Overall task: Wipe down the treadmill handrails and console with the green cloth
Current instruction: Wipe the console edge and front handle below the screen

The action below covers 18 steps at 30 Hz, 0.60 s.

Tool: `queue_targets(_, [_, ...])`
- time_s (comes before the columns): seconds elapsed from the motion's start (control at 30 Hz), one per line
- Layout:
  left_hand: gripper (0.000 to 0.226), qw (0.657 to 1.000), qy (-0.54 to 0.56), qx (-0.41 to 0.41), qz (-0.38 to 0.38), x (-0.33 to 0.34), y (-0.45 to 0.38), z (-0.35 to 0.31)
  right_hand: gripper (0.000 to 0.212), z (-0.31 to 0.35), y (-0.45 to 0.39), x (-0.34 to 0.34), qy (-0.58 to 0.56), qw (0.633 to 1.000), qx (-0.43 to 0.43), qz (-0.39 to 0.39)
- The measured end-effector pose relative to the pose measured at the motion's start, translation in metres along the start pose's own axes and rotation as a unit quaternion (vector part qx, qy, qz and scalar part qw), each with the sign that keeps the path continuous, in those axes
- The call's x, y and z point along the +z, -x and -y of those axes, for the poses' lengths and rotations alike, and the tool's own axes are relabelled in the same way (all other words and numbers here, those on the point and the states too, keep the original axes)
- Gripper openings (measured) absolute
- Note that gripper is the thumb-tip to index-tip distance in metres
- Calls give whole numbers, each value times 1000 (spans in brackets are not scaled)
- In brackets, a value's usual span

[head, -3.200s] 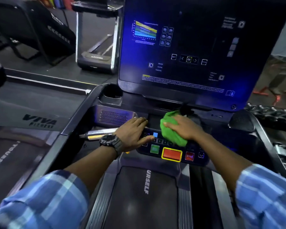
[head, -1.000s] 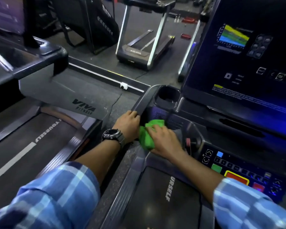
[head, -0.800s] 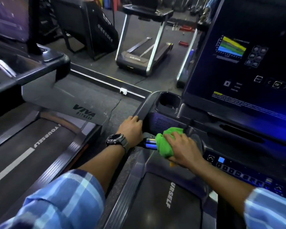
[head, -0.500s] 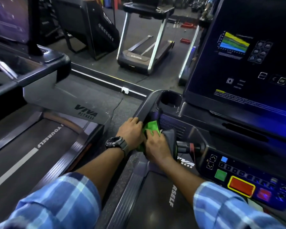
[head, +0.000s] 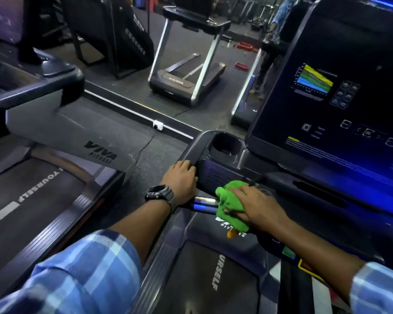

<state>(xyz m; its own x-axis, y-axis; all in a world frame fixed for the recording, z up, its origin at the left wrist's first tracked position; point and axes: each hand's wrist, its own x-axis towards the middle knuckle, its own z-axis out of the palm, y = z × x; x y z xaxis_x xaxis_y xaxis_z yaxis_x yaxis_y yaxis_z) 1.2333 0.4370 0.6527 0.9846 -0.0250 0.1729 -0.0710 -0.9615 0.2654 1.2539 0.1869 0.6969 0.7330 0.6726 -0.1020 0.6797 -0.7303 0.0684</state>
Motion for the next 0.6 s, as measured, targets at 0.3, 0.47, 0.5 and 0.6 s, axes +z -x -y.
queue_targets(0.3, [42,996,20,-9,-81,9,-14,10,112,-14,-137,21,91,983,-143,-65])
queue_targets(0.47, [47,998,-35,-7,-57,6,-29,7,56,-55,-118,28,220,877,-428,0])
queue_targets(0.5, [49,998,-41,-10,-53,5,-32,5,49,-65,-108,27,221,861,-457,27])
queue_targets(0.6, [51,997,-52,-17,-45,4,-40,-1,60,-79,-99,13,224,890,-396,25])
